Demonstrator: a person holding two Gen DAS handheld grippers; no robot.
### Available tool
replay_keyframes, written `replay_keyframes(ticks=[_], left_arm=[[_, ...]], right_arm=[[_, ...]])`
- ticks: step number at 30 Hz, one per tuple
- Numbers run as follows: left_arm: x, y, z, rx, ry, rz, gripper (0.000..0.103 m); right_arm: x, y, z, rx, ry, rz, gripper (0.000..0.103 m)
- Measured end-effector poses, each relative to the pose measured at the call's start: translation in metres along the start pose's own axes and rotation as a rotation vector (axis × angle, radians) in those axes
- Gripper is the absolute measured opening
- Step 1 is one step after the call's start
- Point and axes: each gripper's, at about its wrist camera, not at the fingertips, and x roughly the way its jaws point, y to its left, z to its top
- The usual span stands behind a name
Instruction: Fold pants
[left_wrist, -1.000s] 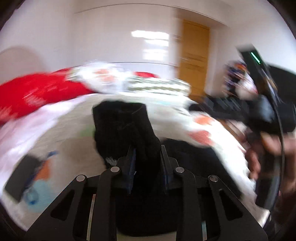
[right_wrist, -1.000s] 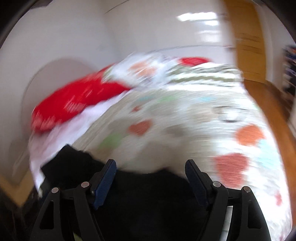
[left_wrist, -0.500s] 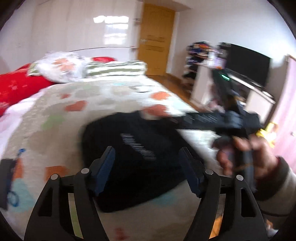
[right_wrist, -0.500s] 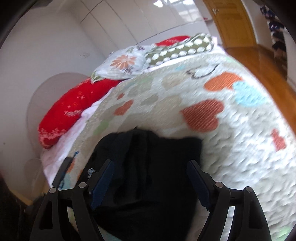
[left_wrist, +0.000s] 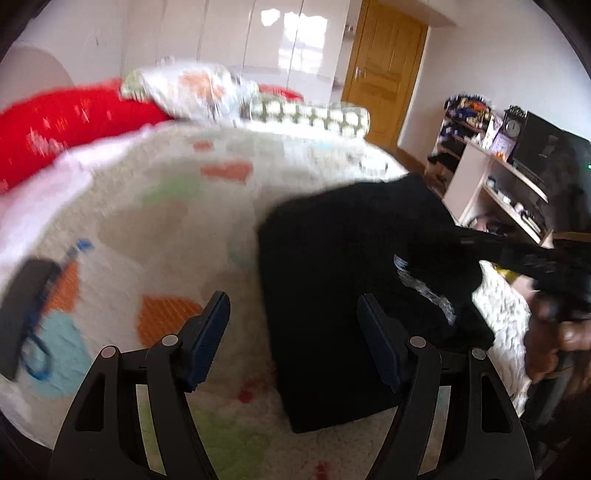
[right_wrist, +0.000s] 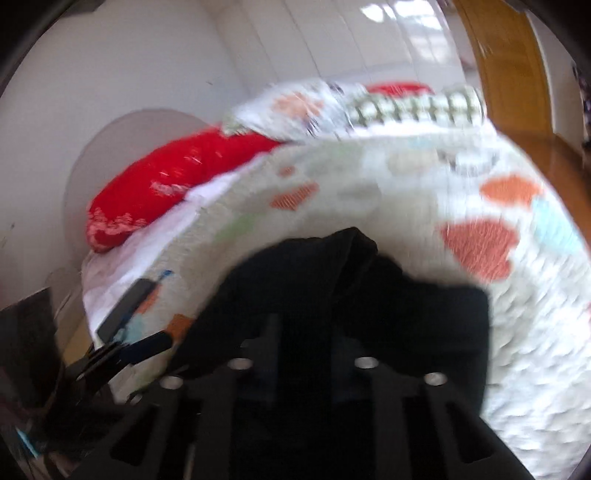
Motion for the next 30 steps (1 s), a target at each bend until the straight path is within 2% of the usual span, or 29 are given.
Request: replay_keyframes(ticks=[2, 5, 8, 10, 11, 12, 13, 14, 16, 18, 19, 20, 21, 22, 23, 25, 27, 29, 30], left_arm=[[-0.01, -0.002, 0.007, 0.014, -0.037, -0.005, 0.072], [0.0, -0.01, 0.009, 0.015, 0.0, -0.037, 0.073], [0.02, -0.023, -0.001, 0.046, 0.057, -0.01, 0.073], [0.022, -0.024, -0.006, 0.028, 0.071, -0.036, 0.073], [0.02, -0.023, -0.007, 0.023, 0.07, -0.035, 0.073], [0.018, -0.022, -0.007, 0.023, 0.064, -0.026, 0.073], [0.017, -0.021, -0.007, 0.025, 0.059, -0.019, 0.073], [0.015, -0.019, -0.007, 0.026, 0.054, -0.009, 0.073], [0.01, -0.012, -0.007, 0.02, 0.042, 0.007, 0.073], [0.013, -0.002, -0.006, -0.004, 0.055, 0.012, 0.073], [0.017, 0.003, -0.007, -0.02, 0.071, 0.018, 0.073], [0.019, 0.006, -0.008, -0.037, 0.083, 0.021, 0.073], [0.019, 0.009, -0.009, -0.055, 0.092, 0.022, 0.073], [0.018, 0.01, -0.008, -0.061, 0.092, 0.02, 0.073], [0.016, 0.01, -0.007, -0.062, 0.086, 0.017, 0.073], [0.006, 0.006, -0.001, -0.055, 0.054, 0.008, 0.073], [0.0, 0.001, 0.003, -0.053, 0.021, -0.018, 0.073], [0.002, -0.006, 0.003, -0.06, 0.017, -0.045, 0.073], [0.012, -0.014, 0.001, -0.054, 0.046, -0.06, 0.073]], right_arm=[[-0.03, -0.005, 0.002, -0.004, -0.05, -0.033, 0.007], [-0.04, -0.027, -0.007, 0.016, -0.039, -0.146, 0.004], [-0.029, -0.051, -0.022, 0.113, 0.028, -0.135, 0.004], [-0.027, -0.054, -0.027, 0.149, 0.035, -0.093, 0.007], [-0.028, -0.054, -0.028, 0.156, 0.036, -0.071, 0.023], [-0.023, -0.054, -0.029, 0.166, 0.048, -0.042, 0.057], [-0.019, -0.053, -0.029, 0.176, 0.052, -0.022, 0.07], [-0.014, -0.052, -0.029, 0.184, 0.052, 0.003, 0.077], [0.003, -0.051, -0.03, 0.216, 0.071, 0.042, 0.077], [0.025, -0.049, -0.031, 0.219, 0.109, 0.028, 0.076], [0.034, -0.047, -0.031, 0.22, 0.117, 0.032, 0.07], [0.04, -0.045, -0.032, 0.223, 0.11, 0.053, 0.045], [0.043, -0.039, -0.03, 0.216, 0.114, 0.077, 0.036], [0.037, -0.033, -0.028, 0.189, 0.097, 0.075, 0.031], [0.029, -0.028, -0.025, 0.156, 0.073, 0.078, 0.018], [-0.001, -0.023, -0.018, 0.107, 0.021, 0.084, 0.016], [-0.026, -0.026, -0.018, 0.078, -0.016, 0.043, 0.015], [-0.034, -0.038, -0.026, 0.072, 0.008, -0.019, 0.015], [-0.029, -0.044, -0.03, 0.085, 0.031, -0.039, 0.016]])
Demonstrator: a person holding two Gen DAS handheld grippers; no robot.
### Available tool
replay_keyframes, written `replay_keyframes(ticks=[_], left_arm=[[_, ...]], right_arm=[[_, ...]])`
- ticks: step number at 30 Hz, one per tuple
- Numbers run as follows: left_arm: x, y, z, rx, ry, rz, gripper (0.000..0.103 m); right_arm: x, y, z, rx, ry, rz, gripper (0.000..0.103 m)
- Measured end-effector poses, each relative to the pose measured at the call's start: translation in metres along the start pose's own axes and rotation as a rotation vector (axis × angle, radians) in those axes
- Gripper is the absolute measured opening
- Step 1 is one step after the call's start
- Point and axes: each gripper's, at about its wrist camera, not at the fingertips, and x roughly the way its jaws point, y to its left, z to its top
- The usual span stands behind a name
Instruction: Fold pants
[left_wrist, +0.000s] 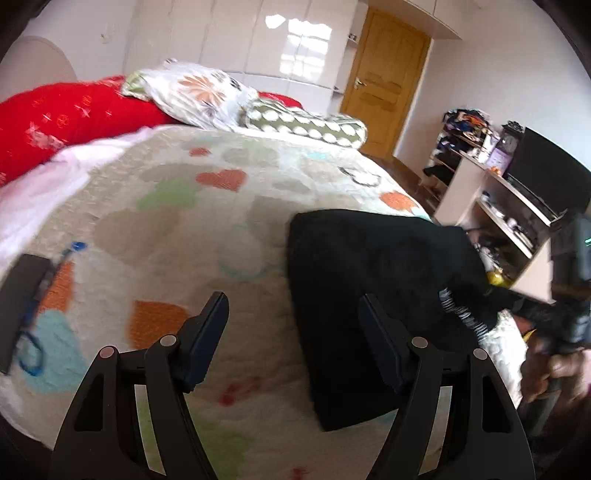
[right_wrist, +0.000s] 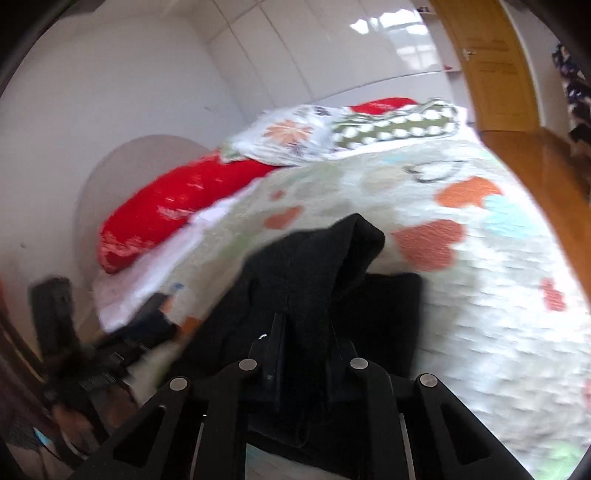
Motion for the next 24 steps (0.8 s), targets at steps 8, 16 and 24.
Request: replay_keyframes(ticks=[8, 16, 24], left_arm=[[0.019, -0.023, -0.022, 0.102, 0.09, 0.037, 0.073], [0.011, -0.021, -0.017, 0.131, 0.081, 0.044, 0.073], [0.031, -0.019, -0.021, 0.087, 0.107, 0.009, 0.075]], right_arm=[[-0.005, -0.02, 0.0, 0.081, -0.022, -0.17, 0.045], [0.028, 0.029, 0.041, -0.068, -0.029, -0.024, 0.041], [0.117, 0.03, 0.05, -0.138, 0.106, -0.131, 0.037]])
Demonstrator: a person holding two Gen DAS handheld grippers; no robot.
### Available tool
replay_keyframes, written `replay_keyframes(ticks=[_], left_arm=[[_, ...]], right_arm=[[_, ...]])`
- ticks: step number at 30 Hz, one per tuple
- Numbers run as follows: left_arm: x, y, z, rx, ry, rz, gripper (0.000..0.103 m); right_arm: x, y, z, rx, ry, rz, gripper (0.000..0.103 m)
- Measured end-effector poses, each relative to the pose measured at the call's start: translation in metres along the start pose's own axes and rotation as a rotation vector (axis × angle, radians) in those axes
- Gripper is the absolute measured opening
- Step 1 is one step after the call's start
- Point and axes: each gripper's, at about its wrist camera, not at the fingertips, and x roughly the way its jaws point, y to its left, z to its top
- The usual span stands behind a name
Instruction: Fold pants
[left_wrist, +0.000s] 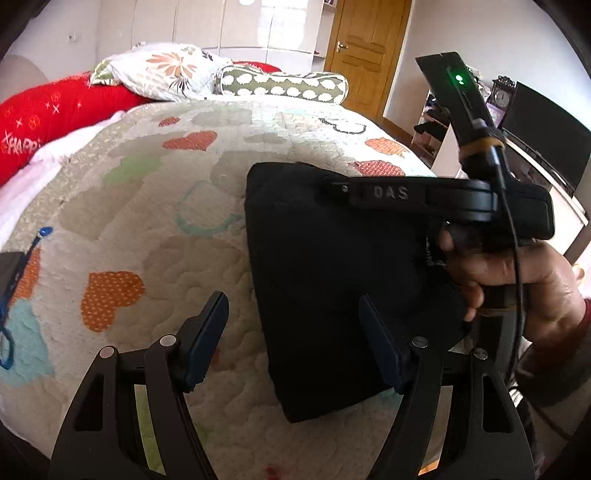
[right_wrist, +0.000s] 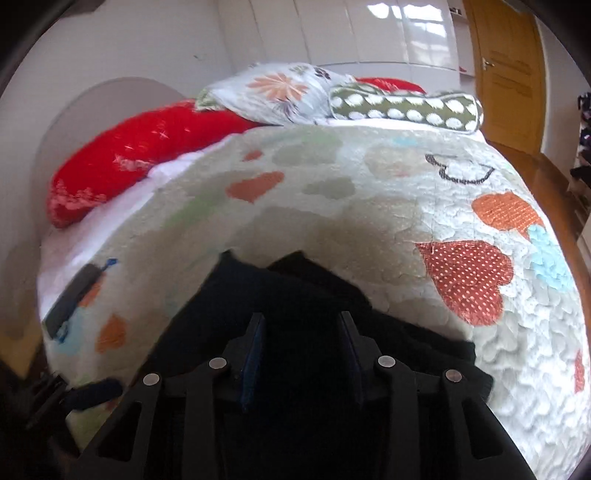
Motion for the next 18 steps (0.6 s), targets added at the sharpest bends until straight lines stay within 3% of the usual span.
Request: replay_keyframes(ticks=[4, 7, 9, 13, 15, 16, 18], left_arm=[[-0.005, 0.001, 0.004, -0.004, 0.008, 0.005, 0.079], [-0.015, 0.001, 0.005, 0.023, -0.021, 0.05, 0.079], [-0.016, 0.0, 0.001, 0.028, -0.018, 0.051, 0.079], [-0.011, -0.002, -0.008, 0.022, -0.007, 0.054, 0.079], [-0.007, -0.002, -0.01, -0.003, 0.003, 0.033, 0.079], [-0.006, -0.002, -0.01, -0.009, 0.008, 0.034, 0.079], [-0.01, -0.005, -0.009, -0.002, 0.002, 0.053, 0.079]], right_arm=[[-0.012, -0.001, 0.002, -0.01, 0.014, 0.011, 0.037], [-0.057, 0.003, -0.011, -0.055, -0.033, 0.002, 0.038], [-0.078, 0.008, -0.029, -0.08, -0.036, 0.012, 0.039], [-0.092, 0.011, -0.083, -0.113, 0.028, -0.056, 0.04], [-0.097, 0.009, -0.106, -0.141, -0.029, -0.128, 0.048], [-0.096, 0.006, -0.111, -0.133, -0.032, -0.151, 0.051], [-0.1, -0.003, -0.107, -0.06, -0.012, -0.112, 0.052]])
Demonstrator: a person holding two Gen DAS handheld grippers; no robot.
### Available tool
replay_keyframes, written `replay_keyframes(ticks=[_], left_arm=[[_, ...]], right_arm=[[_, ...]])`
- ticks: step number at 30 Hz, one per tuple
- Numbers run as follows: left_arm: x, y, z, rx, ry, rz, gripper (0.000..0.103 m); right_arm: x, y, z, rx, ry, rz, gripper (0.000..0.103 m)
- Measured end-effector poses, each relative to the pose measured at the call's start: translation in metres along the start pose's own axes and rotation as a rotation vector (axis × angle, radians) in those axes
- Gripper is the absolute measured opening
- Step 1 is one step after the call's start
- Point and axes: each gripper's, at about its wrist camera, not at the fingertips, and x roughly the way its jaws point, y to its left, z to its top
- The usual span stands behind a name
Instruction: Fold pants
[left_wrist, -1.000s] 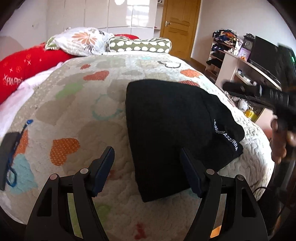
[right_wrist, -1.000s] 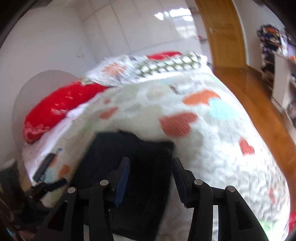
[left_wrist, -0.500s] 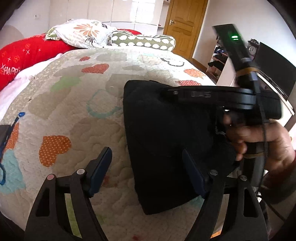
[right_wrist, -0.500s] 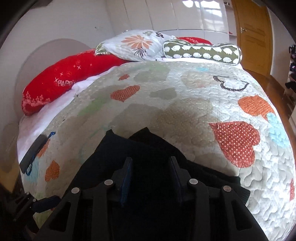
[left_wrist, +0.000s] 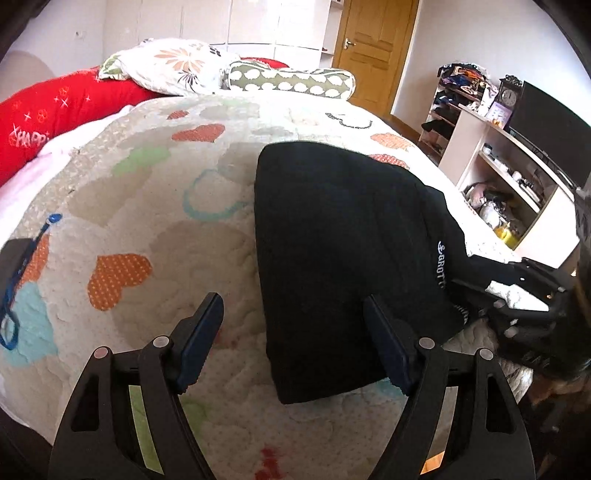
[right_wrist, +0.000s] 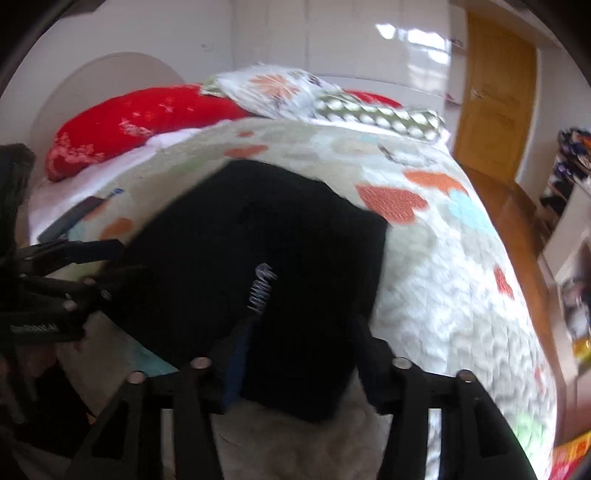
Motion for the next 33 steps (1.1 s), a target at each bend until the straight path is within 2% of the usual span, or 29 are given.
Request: replay_keyframes(ticks=[2, 5, 10, 12, 13, 22, 26, 33], left_arm=[[-0.007, -0.001, 0.003, 0.01, -0.008, 0.018, 0.079], [-0.014, -0.001, 0.006, 0.01, -0.018, 0.034, 0.079], [-0.018, -0.002, 0.006, 0.008, -0.025, 0.062, 0.079], [-0.019, -0.001, 0.005, 0.005, -0.024, 0.068, 0.079], [-0.02, -0.001, 0.006, 0.003, -0.026, 0.07, 0.079], [-0.025, 0.007, 0.014, -0.023, -0.043, 0.086, 0.079], [-0.027, 0.008, 0.016, -0.023, -0.047, 0.09, 0.079], [-0.023, 0.009, 0.018, -0.03, -0.038, 0.093, 0.079]], right_arm=[[-0.015, -0.004, 0.007, 0.026, -0.031, 0.033, 0.052], [-0.031, 0.0, 0.012, 0.006, -0.09, 0.01, 0.052], [-0.015, 0.012, 0.01, 0.008, -0.058, 0.039, 0.052], [0.0, 0.014, 0.005, 0.001, -0.023, 0.004, 0.052], [0.001, 0.015, 0.004, 0.0, -0.035, -0.005, 0.052], [-0.018, -0.004, 0.015, 0.105, -0.063, 0.042, 0.053], [-0.013, -0.015, 0.015, 0.158, -0.035, 0.036, 0.057], [-0.011, -0.02, 0.015, 0.175, -0.02, 0.035, 0.058]])
